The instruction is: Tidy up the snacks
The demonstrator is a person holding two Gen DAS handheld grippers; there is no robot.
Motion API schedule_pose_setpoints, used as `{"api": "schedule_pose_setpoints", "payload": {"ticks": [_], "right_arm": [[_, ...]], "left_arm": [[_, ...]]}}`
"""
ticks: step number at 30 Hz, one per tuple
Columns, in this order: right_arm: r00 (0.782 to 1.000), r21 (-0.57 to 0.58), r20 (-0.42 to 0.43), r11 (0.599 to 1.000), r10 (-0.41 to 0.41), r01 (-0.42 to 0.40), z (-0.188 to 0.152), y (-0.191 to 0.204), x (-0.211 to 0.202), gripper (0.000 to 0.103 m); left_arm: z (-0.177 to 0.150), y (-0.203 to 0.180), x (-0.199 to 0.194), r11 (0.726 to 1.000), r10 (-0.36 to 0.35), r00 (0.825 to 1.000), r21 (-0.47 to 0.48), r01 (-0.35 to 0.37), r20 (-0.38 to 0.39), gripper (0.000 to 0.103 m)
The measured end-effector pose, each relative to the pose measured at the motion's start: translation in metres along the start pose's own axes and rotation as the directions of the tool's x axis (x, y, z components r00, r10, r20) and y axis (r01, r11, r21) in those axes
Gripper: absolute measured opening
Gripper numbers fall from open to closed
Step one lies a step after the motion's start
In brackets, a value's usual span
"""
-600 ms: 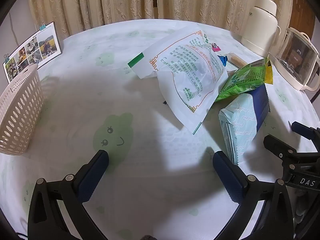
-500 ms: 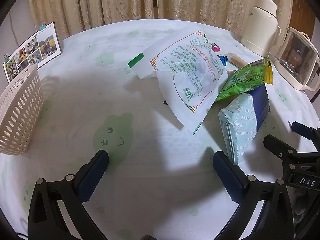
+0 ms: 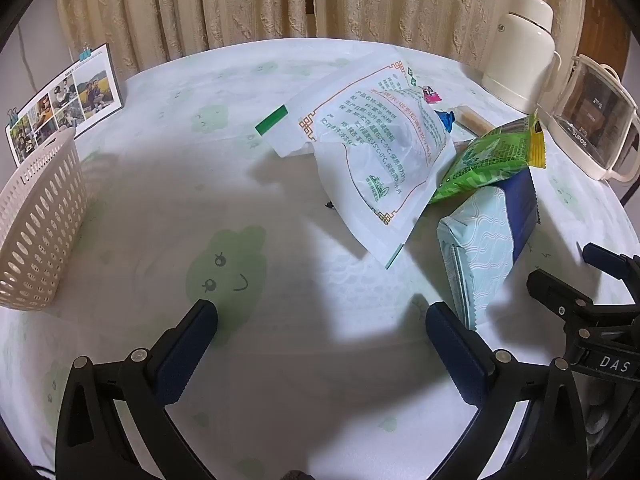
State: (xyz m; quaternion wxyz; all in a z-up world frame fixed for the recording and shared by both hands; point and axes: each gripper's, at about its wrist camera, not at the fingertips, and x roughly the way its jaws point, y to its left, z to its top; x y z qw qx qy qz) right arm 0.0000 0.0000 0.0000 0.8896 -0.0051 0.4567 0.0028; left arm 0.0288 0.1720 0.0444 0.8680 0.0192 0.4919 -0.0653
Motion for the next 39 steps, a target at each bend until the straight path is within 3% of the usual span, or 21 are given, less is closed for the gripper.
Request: {"api": "schedule_pose_setpoints", "payload": {"ticks": [16,39], "right_arm": [[1.0,-0.017,-0.013,1.0,0.019,-0.019,-0.0008,-0.0066,-0.0019,0.103],[1.0,-0.016,-0.009,1.0,0.022,-0.022,-0.0019,-0.0025,-0.0024,0.103]], "left_arm": [[0.0017,0.0026,0.0027,0.997,-0.042,0.999,0.063,0.044,-0.029,0.103],[0.0007,0.0016,0.0007,0.998,-0.036,0.999,0.06,0.037,-0.023,0.103]]}}
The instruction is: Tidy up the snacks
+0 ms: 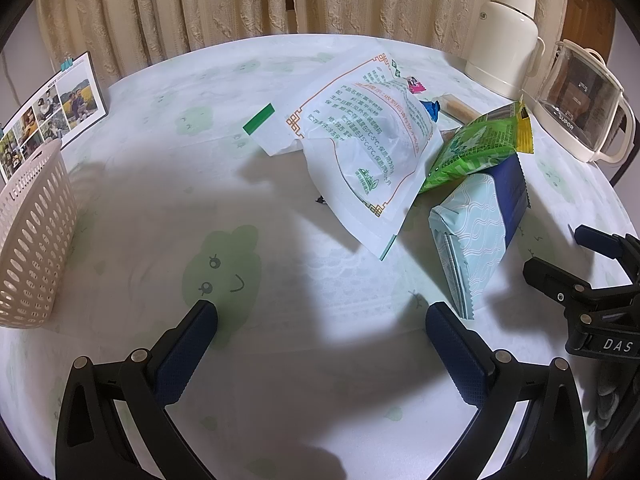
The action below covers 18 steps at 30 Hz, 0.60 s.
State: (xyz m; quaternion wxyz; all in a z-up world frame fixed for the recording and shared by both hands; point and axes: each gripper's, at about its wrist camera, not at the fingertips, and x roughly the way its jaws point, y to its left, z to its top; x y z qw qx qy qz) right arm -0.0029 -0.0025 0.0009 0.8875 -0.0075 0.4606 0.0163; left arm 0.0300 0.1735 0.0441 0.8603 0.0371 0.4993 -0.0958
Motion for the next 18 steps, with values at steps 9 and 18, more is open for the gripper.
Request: {"api": "schedule_pose_setpoints", "payload": {"ticks": [9,18], "right_arm": [[1.0,0.017,0.007,1.0,0.003,-0.003,0.0,-0.001,-0.002,0.103],[0.999,0.097,0.032,0.995,0.012,-0.015,0.001,-0.015,-0.006,0.103]], "left_arm": [[0.0,0.001,-0.001,1.0,-0.005,1.0,-0.002,0.005,0.003,0.103],[0.002,0.007,-0.005,0.999,-0.02,0.999,-0.029,0.021,0.025,0.103]]}}
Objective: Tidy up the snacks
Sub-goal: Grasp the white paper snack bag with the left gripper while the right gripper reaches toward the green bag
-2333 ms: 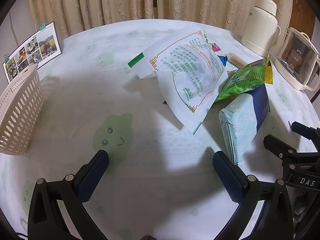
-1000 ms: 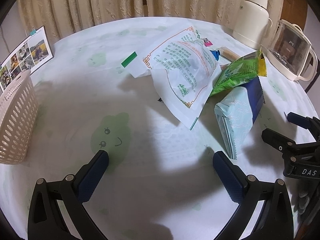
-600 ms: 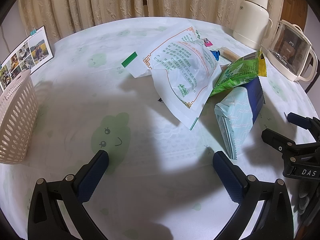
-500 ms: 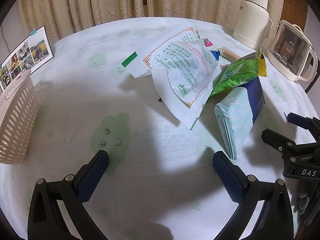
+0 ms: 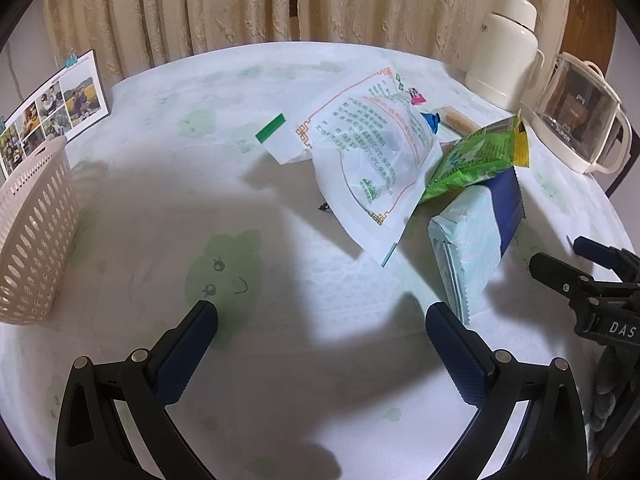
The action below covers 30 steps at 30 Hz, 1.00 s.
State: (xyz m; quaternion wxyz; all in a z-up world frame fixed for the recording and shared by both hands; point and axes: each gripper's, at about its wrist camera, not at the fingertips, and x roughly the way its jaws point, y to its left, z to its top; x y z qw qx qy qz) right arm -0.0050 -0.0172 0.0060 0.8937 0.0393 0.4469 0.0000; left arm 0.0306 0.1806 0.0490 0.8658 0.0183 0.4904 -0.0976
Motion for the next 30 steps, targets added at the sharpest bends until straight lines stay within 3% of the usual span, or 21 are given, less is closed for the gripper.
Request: {"api": "schedule_pose_setpoints", "payload": {"ticks": [7,12,18,22,27,28,30], "right_arm": [[0.998,0.057,0.031,0.997,0.048,-0.049,0.0,-0.006,-0.005,0.097],[0.991,0.073,0.074,0.991,0.109,-0.114,0.005,0.001,-0.012,0.087],[0.98,0.072,0.123,0.983,0.158,-0.168,0.013,0.011,-0.021,0.084],[0.978,0.075,0.119,0.98,0.172,-0.182,0.014,0.014,-0.018,0.084],[0.976,0.096,0.104,0.975,0.19,-0.2,0.011,0.008,-0.008,0.084],[0.976,0.098,0.1,0.974,0.193,-0.202,0.011,0.007,-0.006,0.084],[0.975,0.102,0.095,0.973,0.199,-0.208,0.01,0.007,-0.003,0.084]], "left_arm": [[0.001,0.008,-0.014,0.998,-0.048,0.996,-0.023,0.05,0.08,0.103],[0.008,0.013,-0.029,1.0,-0.021,0.985,-0.006,0.022,0.17,0.103],[0.033,0.018,-0.029,1.0,-0.028,0.979,0.009,0.027,0.204,0.103],[0.054,0.017,-0.016,0.997,-0.074,0.98,0.025,0.071,0.183,0.103],[0.072,0.013,0.005,0.987,-0.156,0.981,-0.008,0.158,0.116,0.095],[0.074,0.011,0.009,0.984,-0.175,0.979,-0.016,0.178,0.101,0.092],[0.077,0.006,0.016,0.98,-0.195,0.977,-0.02,0.197,0.08,0.078]]}}
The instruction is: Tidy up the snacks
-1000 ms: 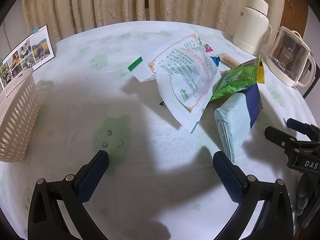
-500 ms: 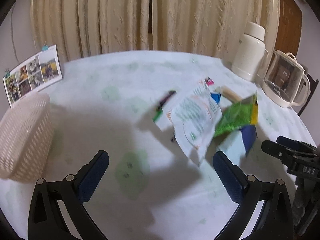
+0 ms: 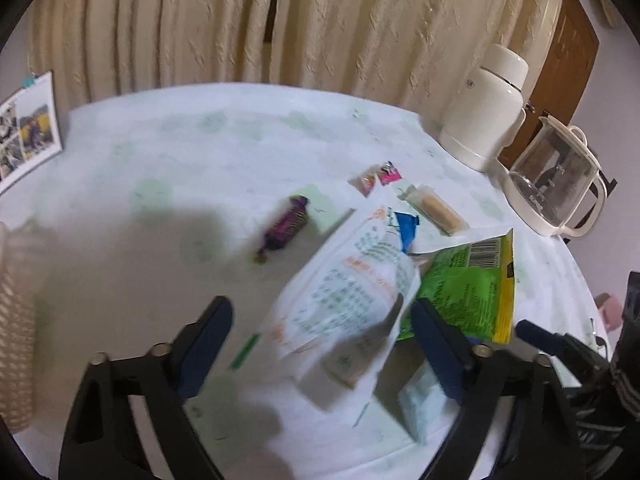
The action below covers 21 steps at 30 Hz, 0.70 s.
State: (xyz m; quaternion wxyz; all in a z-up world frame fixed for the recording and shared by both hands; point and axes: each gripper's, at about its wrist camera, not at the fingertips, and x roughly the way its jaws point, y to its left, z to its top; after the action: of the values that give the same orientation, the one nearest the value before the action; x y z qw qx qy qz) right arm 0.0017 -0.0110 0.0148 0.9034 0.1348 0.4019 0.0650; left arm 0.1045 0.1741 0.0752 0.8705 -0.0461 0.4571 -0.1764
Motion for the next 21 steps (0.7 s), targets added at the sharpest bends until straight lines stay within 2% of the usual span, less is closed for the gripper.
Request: {"api": "schedule_pose_setpoints", "payload": {"ticks": [1,3,5,8,21], "right_arm": [[1.0,0.001,-0.002,1.0,0.003,-0.003,0.0,0.0,0.001,0.084],[1.0,-0.003,0.001,1.0,0.006,-0.006,0.0,0.0,0.001,0.084],[1.0,-0.008,0.007,1.0,0.009,-0.009,-0.001,0.0,0.0,0.084],[1.0,-0.013,0.013,1.0,0.008,-0.008,-0.001,0.001,-0.001,0.084],[0.998,-0.001,0.056,1.0,0.026,-0.026,0.004,0.007,-0.007,0.084]], "left_arm": [[0.0,-0.002,0.004,1.0,-0.007,1.0,-0.002,0.007,-0.011,0.072],[0.001,-0.004,0.009,0.998,-0.053,0.998,-0.019,0.052,-0.023,0.053],[0.001,-0.007,0.01,0.997,-0.066,0.998,-0.033,0.066,-0.016,0.051],[0.0,-0.01,0.004,0.998,-0.061,0.998,-0.018,0.061,0.007,0.04],[-0.008,0.011,-0.032,0.995,-0.055,0.994,-0.074,0.062,0.096,0.035]]}}
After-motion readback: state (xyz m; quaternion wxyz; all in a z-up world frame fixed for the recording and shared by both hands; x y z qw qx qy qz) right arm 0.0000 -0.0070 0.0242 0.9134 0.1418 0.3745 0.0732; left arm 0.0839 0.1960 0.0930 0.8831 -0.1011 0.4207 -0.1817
